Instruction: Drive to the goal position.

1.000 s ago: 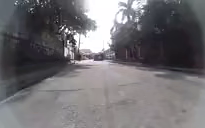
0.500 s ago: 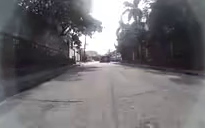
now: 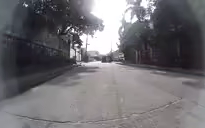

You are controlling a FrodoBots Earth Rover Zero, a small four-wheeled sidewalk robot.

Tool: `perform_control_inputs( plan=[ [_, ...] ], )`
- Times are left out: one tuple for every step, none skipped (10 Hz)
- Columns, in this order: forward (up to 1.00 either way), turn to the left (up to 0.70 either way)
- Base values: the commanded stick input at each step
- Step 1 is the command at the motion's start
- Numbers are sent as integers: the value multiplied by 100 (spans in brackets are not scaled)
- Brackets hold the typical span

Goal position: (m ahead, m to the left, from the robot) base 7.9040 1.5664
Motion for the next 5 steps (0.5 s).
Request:
perform_control_inputs(
  plan=[
    [100, 4],
    [100, 3],
    [100, 3],
    [100, 3],
    [100, 2]
  ],
)
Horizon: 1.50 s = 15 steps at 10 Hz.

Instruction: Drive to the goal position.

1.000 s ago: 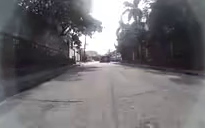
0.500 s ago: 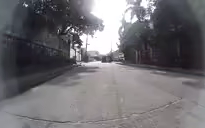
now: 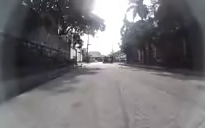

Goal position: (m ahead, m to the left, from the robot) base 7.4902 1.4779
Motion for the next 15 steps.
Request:
perform_control_inputs(
  plan=[
    [100, 3],
    [100, 4],
    [100, 4],
    [100, 4],
    [100, 1],
    [100, 1],
    [100, 3],
    [100, 4],
    [100, 3],
    [100, 2],
    [100, 0],
    [100, 0],
    [100, 15],
    [100, 14],
    [100, 13]
  ],
)
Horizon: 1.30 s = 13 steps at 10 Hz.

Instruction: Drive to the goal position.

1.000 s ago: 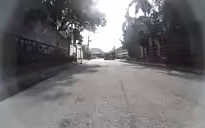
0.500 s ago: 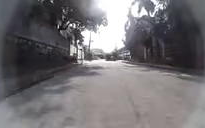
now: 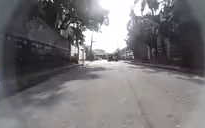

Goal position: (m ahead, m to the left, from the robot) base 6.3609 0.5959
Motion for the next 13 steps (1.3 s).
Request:
perform_control_inputs(
  plan=[
    [100, 10],
    [100, 6],
    [100, 1],
    [100, 0],
    [100, 0],
    [100, 0],
    [100, 0],
    [100, 0],
    [100, 0],
    [100, 0],
    [100, 0],
    [100, 0],
    [100, 0]
  ],
)
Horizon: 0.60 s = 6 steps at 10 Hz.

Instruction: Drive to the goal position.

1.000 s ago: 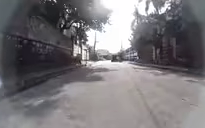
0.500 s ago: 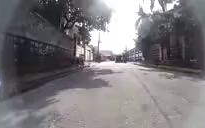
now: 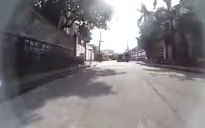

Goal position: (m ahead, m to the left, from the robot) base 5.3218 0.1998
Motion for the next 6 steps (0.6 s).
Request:
perform_control_inputs(
  plan=[
    [100, 0],
    [100, 0],
    [100, 0],
    [100, 0],
    [100, 0],
    [100, 0]
  ],
)
